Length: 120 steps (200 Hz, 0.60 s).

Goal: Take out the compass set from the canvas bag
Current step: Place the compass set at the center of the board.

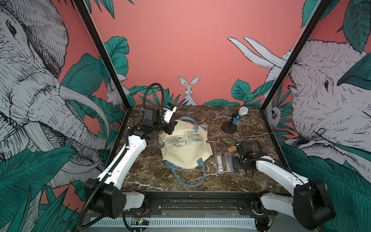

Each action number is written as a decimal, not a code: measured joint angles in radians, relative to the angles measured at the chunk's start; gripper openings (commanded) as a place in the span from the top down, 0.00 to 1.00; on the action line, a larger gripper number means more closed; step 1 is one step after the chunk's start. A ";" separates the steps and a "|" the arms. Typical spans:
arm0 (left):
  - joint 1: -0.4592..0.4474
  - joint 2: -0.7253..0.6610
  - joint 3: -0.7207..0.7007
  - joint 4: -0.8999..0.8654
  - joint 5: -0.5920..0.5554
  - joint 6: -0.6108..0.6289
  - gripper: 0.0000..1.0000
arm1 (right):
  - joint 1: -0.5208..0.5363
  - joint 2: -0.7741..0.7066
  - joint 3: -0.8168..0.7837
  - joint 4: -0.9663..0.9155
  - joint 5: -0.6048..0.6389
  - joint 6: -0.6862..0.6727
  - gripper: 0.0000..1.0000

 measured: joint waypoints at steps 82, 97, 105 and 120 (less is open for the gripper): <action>0.000 0.000 0.000 0.000 0.003 0.000 1.00 | -0.065 0.080 0.003 0.057 -0.035 -0.015 0.48; 0.000 0.000 0.000 0.000 0.003 0.000 1.00 | -0.070 0.092 0.003 0.056 -0.040 -0.015 0.47; 0.000 0.000 0.000 0.000 0.004 0.000 1.00 | -0.073 0.097 0.003 0.056 -0.041 -0.015 0.46; 0.000 0.000 0.000 0.000 0.004 0.000 1.00 | -0.074 0.100 0.003 0.057 -0.043 -0.016 0.45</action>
